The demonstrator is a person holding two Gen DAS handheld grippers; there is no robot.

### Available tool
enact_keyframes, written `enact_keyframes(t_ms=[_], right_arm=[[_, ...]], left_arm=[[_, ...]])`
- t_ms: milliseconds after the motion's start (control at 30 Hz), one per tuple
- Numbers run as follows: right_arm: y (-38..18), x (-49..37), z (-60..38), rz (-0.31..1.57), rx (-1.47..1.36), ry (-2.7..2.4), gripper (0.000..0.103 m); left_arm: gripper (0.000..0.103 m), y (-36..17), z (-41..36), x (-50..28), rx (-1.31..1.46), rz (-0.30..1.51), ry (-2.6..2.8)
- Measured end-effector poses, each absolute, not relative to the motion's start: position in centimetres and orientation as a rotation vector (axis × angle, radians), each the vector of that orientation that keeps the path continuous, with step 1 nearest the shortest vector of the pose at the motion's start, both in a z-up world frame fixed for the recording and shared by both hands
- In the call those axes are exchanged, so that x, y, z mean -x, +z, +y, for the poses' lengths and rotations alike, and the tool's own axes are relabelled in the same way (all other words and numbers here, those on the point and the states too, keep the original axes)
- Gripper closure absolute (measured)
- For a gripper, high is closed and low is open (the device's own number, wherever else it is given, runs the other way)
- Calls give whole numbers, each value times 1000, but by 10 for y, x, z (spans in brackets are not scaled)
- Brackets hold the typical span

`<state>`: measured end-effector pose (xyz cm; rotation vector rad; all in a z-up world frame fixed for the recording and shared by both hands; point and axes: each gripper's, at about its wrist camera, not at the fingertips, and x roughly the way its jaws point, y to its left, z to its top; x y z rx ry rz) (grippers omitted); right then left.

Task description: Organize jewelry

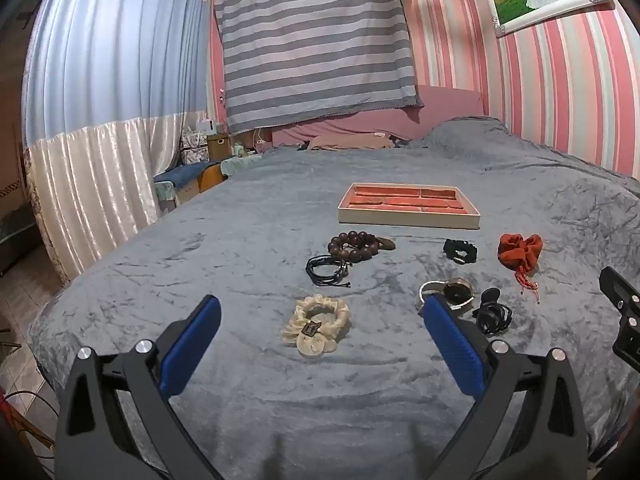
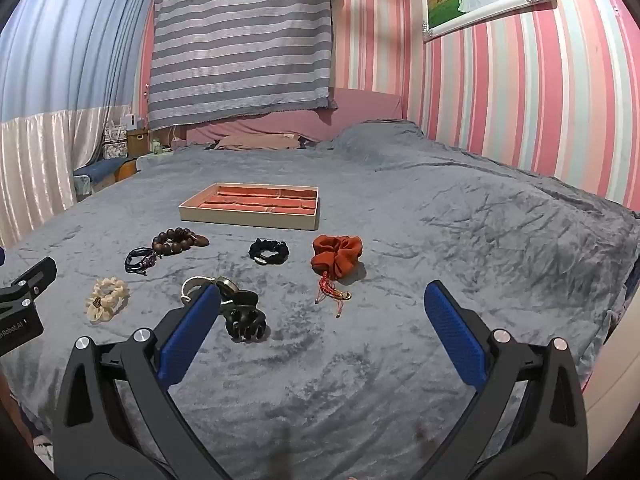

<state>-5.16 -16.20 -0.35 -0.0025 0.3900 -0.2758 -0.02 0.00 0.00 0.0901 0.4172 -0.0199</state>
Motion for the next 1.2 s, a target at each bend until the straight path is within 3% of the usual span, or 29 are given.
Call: enact_keyframes(t_ms=[1200], right_arm=[[-2, 54, -162, 381, 5, -277, 4]], left_arm=[[4, -6, 0, 1, -80, 414, -22]])
